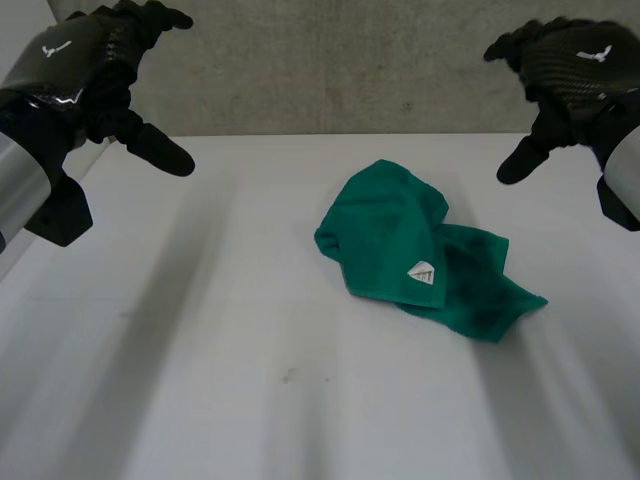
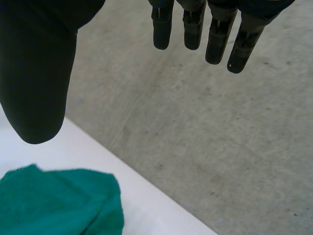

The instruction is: Fold the towel.

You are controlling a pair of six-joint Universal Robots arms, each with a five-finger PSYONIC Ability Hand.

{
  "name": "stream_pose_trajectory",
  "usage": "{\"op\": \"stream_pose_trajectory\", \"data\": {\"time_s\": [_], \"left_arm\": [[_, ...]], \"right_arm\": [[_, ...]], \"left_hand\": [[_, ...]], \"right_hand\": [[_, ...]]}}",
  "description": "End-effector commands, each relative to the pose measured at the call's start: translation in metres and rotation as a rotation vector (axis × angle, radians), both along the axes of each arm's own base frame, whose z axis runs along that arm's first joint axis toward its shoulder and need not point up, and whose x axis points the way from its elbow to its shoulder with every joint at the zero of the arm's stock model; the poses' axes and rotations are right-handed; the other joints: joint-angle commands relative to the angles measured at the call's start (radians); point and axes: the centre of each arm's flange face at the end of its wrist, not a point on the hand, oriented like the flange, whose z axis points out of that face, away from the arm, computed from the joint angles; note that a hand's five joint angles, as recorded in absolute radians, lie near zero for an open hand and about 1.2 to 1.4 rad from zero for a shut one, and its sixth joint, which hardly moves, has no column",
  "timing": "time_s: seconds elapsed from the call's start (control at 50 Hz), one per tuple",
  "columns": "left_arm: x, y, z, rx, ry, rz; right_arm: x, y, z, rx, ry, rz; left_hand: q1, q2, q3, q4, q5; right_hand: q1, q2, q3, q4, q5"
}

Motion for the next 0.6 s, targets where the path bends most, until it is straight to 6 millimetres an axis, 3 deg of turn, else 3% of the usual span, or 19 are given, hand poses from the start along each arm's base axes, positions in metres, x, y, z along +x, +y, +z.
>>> {"op": "stream_pose_trajectory", "data": {"time_s": [0.02, 0.04, 0.12, 0.22, 0.26, 0.28, 0.34, 0.36, 0.48, 0.6], "left_arm": [[-0.013, 0.001, -0.021, 0.050, -0.023, -0.044], [-0.025, 0.003, -0.035, 0.074, -0.046, -0.084], [-0.046, 0.008, -0.054, 0.100, -0.062, -0.147], [-0.060, 0.006, -0.072, 0.120, -0.095, -0.178], [-0.061, 0.005, -0.073, 0.121, -0.102, -0.177], [-0.061, 0.005, -0.076, 0.123, -0.113, -0.177], [-0.060, 0.003, -0.077, 0.119, -0.123, -0.162], [-0.060, 0.003, -0.077, 0.119, -0.123, -0.162], [-0.058, 0.001, -0.077, 0.118, -0.126, -0.120], [-0.057, 0.000, -0.081, 0.128, -0.131, -0.117]], "right_arm": [[0.007, -0.009, -0.034, 0.056, 0.216, 0.048], [0.007, -0.009, -0.037, 0.061, 0.239, 0.050], [0.006, -0.011, -0.054, 0.109, 0.339, 0.058], [0.009, -0.012, -0.077, 0.185, 0.363, 0.087], [0.014, -0.017, -0.106, 0.271, 0.377, 0.119], [0.014, -0.017, -0.106, 0.271, 0.377, 0.119], [0.027, -0.031, -0.151, 0.371, 0.358, 0.182], [0.027, -0.031, -0.151, 0.372, 0.358, 0.182], [0.039, -0.066, -0.195, 0.364, 0.320, 0.174], [0.046, -0.080, -0.214, 0.373, 0.323, 0.179]], "left_hand": [[0.004, -0.008, -0.018, -0.005, -0.025], [0.004, -0.008, -0.018, -0.005, -0.025], [0.004, -0.008, -0.018, -0.005, -0.025], [0.007, -0.005, -0.015, -0.002, -0.022], [0.007, -0.005, -0.015, -0.002, -0.022], [0.004, -0.008, -0.018, -0.005, -0.025], [0.004, -0.008, -0.018, -0.005, -0.025], [0.004, -0.008, -0.018, -0.005, -0.025], [0.004, -0.008, -0.018, -0.005, -0.025], [0.004, -0.008, -0.018, -0.005, -0.025]], "right_hand": [[-0.031, -0.050, -0.038, -0.060, -0.053], [-0.031, -0.050, -0.038, -0.060, -0.053], [-0.031, -0.050, -0.038, -0.060, -0.053], [-0.031, -0.050, -0.038, -0.060, -0.053], [-0.031, -0.050, -0.038, -0.060, -0.053], [-0.031, -0.050, -0.038, -0.060, -0.053], [-0.031, -0.050, -0.038, -0.060, -0.053], [-0.031, -0.050, -0.038, -0.060, -0.053], [0.062, 0.042, 0.055, 0.033, 0.040], [0.246, 0.227, 0.239, 0.217, 0.224]]}}
